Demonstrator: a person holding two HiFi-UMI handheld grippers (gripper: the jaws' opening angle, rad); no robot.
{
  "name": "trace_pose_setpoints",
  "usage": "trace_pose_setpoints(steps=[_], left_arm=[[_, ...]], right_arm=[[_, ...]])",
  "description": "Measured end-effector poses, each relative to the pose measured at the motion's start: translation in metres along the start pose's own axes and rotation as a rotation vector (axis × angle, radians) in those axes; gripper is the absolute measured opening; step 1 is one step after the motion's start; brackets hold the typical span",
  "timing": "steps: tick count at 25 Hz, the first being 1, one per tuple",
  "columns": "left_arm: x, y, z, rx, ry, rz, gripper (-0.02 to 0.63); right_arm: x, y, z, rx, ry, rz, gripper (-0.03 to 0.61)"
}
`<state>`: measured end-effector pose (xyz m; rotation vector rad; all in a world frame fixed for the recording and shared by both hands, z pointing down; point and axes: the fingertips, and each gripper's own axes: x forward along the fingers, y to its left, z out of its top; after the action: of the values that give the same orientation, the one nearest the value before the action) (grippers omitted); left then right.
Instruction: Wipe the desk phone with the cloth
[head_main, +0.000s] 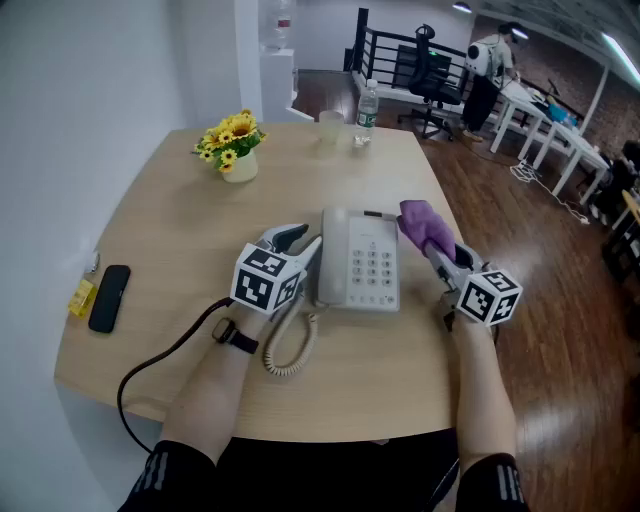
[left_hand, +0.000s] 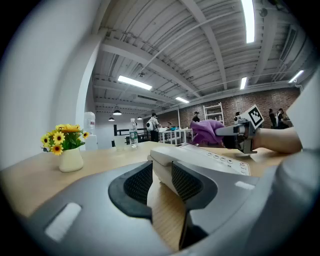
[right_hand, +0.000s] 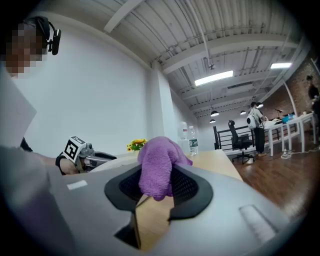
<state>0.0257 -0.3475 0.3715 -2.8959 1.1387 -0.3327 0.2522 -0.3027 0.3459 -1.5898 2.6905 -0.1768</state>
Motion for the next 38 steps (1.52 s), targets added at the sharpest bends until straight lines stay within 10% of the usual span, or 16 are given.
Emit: trace_pose_setpoints(steps=[14, 32, 38], left_arm=[[-0.001, -0.003, -0.003, 0.003, 0.007, -0.013, 0.114], [0.000, -0.002, -0.002, 0.004, 0.007, -0.014, 0.114], [0.000, -0.001, -0.003, 0.003, 0.007, -0.013, 0.114]], right_arm=[[0.115, 0.076, 0.012, -0.321, 0.351, 0.184, 0.124], [0.088, -0.025, -0.017, -0.372, 0.591, -0.045, 0.123], [0.087, -0.031, -0.019, -0.182, 0.519, -0.029, 0.123]])
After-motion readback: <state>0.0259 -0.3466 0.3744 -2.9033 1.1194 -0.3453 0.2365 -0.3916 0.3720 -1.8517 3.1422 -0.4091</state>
